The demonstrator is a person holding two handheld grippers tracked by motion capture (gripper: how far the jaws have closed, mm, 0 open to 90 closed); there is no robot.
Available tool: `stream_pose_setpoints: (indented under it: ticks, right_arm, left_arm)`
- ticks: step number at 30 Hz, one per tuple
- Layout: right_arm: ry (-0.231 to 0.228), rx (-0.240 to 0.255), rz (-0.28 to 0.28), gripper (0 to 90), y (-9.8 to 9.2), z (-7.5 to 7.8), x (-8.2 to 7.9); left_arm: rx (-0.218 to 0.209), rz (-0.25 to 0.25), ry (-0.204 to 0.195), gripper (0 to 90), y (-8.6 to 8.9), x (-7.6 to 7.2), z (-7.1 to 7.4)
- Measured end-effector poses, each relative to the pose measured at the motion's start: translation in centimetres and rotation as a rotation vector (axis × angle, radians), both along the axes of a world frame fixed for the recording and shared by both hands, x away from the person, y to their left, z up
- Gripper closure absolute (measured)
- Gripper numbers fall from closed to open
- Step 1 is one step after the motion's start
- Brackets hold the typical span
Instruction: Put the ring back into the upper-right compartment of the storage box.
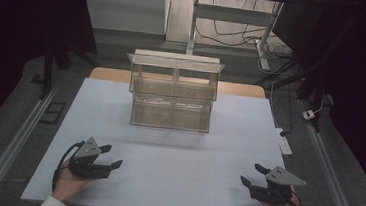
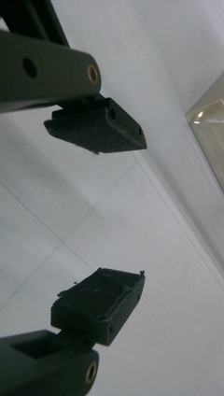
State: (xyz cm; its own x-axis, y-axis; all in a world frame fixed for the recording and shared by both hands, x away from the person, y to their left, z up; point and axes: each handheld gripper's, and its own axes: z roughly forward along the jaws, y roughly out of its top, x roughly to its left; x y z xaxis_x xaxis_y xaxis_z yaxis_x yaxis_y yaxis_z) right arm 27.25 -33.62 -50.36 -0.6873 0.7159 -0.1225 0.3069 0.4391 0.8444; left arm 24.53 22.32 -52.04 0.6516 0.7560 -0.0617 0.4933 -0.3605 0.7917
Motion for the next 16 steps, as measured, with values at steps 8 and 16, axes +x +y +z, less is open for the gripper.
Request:
stream_pose_setpoints:
  ticks: [8, 16]
  right_arm:
    - [-0.022, 0.010, 0.020, 29.9, 0.00, 0.22, -0.06]
    - [-0.025, 0.009, 0.024, 29.8, 0.04, 0.31, -0.11]
  left_arm:
    - [0.020, 0.018, 0.005, 27.4, 0.10, 0.12, -0.29]
    - [0.023, 0.022, 0.014, 19.7, 0.05, 0.13, -0.28]
